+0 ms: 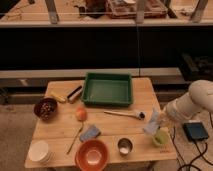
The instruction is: Place towel in plastic cup
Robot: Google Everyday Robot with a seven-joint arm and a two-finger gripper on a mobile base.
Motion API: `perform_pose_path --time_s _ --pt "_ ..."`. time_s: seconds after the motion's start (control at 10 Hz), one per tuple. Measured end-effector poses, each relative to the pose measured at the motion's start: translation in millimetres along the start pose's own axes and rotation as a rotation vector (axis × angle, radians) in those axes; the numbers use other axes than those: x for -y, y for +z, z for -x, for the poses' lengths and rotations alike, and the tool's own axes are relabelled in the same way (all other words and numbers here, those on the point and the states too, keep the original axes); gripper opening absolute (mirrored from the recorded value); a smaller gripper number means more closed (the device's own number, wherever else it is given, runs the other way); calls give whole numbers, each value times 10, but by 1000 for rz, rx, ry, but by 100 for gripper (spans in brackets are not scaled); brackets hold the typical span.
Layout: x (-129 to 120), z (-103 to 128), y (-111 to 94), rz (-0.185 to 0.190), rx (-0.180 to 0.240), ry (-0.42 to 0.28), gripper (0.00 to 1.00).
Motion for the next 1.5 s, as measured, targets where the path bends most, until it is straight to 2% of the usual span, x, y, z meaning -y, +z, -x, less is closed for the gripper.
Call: perform_pose_path --time_s 0.2,0.6,0.9,1.1,1.5 --pt "-84 87 14 23 16 -9 20" --pt "-221 156 23 60 19 -10 20" --pt "-319 151 59 122 5 15 20" --pt "-410 138 71 150 -6 36 20" --pt "-535 98 41 165 -21 64 20"
